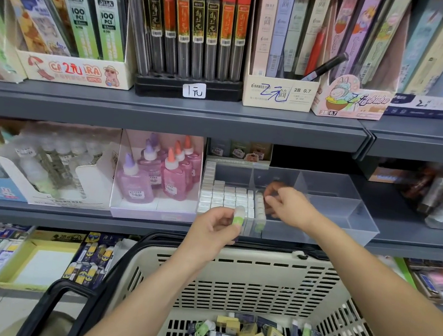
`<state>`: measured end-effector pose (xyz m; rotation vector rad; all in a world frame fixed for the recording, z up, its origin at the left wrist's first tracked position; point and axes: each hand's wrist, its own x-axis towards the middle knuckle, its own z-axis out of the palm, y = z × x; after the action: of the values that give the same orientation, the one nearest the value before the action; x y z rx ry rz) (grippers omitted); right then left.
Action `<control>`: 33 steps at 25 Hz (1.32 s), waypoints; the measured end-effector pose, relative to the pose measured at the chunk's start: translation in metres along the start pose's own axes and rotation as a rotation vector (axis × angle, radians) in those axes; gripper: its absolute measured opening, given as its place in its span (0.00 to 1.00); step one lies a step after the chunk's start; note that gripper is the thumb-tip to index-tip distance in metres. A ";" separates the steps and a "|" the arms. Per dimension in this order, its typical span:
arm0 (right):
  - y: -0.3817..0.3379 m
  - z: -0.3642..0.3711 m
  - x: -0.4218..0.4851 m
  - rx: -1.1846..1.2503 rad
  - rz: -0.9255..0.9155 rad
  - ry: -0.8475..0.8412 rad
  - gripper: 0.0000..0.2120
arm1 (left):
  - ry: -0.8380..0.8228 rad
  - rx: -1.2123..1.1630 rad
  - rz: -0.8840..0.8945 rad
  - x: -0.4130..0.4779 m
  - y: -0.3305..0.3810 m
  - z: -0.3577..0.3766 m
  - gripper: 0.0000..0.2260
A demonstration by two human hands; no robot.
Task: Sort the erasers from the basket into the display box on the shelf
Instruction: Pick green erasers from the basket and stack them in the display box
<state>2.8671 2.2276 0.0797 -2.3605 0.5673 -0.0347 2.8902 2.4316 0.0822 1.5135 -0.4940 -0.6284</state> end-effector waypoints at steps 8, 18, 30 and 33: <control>-0.015 -0.021 -0.046 0.151 -0.209 0.081 0.08 | 0.013 -0.016 -0.032 0.007 -0.007 0.015 0.07; -0.006 -0.037 -0.063 0.087 -0.156 0.236 0.03 | 0.277 0.359 0.184 0.006 -0.007 -0.003 0.07; 0.004 -0.014 -0.044 -0.275 -0.066 -0.131 0.10 | 0.322 0.469 0.042 0.011 -0.024 -0.033 0.16; 0.002 -0.012 -0.044 -0.368 -0.068 -0.152 0.15 | 0.324 0.392 0.010 0.004 -0.020 -0.029 0.14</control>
<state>2.8242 2.2373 0.0931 -2.7089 0.4484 0.2348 2.9111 2.4515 0.0619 1.9400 -0.3870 -0.2754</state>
